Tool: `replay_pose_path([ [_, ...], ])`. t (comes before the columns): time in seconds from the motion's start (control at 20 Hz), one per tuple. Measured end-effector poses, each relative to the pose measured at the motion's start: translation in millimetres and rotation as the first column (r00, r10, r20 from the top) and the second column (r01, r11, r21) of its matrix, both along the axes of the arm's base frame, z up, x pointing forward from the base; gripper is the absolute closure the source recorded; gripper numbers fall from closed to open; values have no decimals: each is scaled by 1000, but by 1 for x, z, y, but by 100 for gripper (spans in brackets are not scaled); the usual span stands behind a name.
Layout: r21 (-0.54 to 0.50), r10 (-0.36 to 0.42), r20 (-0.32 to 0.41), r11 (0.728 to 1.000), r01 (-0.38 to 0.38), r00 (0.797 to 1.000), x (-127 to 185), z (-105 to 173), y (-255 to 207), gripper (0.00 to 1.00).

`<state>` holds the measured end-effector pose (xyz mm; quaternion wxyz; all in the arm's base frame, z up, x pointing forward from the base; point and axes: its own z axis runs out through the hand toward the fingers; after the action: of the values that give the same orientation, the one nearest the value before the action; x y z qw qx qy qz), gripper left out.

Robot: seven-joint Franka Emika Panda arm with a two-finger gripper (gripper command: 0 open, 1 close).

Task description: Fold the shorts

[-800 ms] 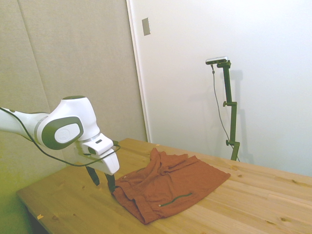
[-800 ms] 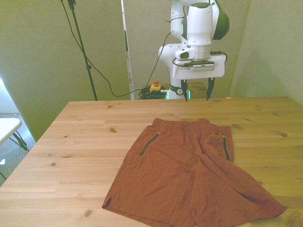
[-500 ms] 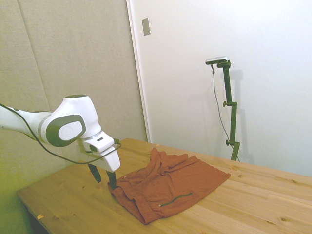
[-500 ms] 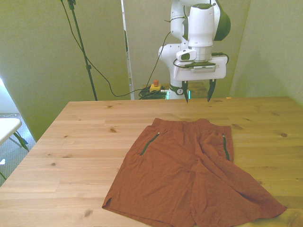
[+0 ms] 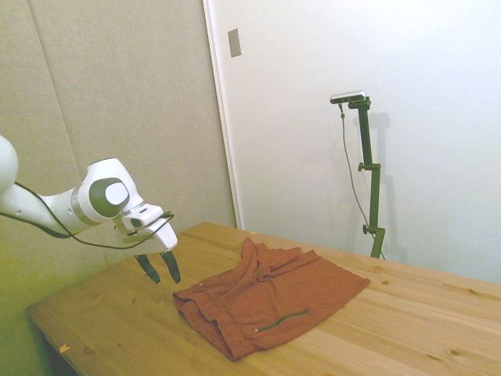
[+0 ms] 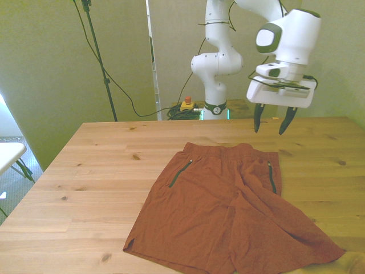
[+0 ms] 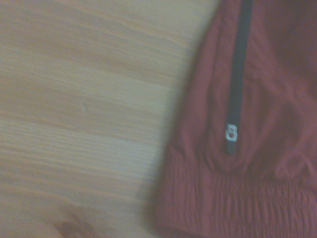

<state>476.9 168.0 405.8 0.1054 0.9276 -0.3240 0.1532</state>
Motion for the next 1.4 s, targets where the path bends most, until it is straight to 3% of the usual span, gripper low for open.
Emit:
replay_pose_path([
  [0.2,-227,47,60,973,-32,997,8,-25,42,0],
  [0.35,-324,56,42,945,-40,998,13,-55,55,0],
  [0.5,-359,53,20,932,-43,998,18,-72,59,0],
  [1.05,-431,17,18,902,-7,1000,27,-80,17,0],
  [1.1,-429,17,19,903,-7,1000,27,-80,17,100],
  [1.4,-414,29,25,910,-16,999,23,-80,14,100],
])
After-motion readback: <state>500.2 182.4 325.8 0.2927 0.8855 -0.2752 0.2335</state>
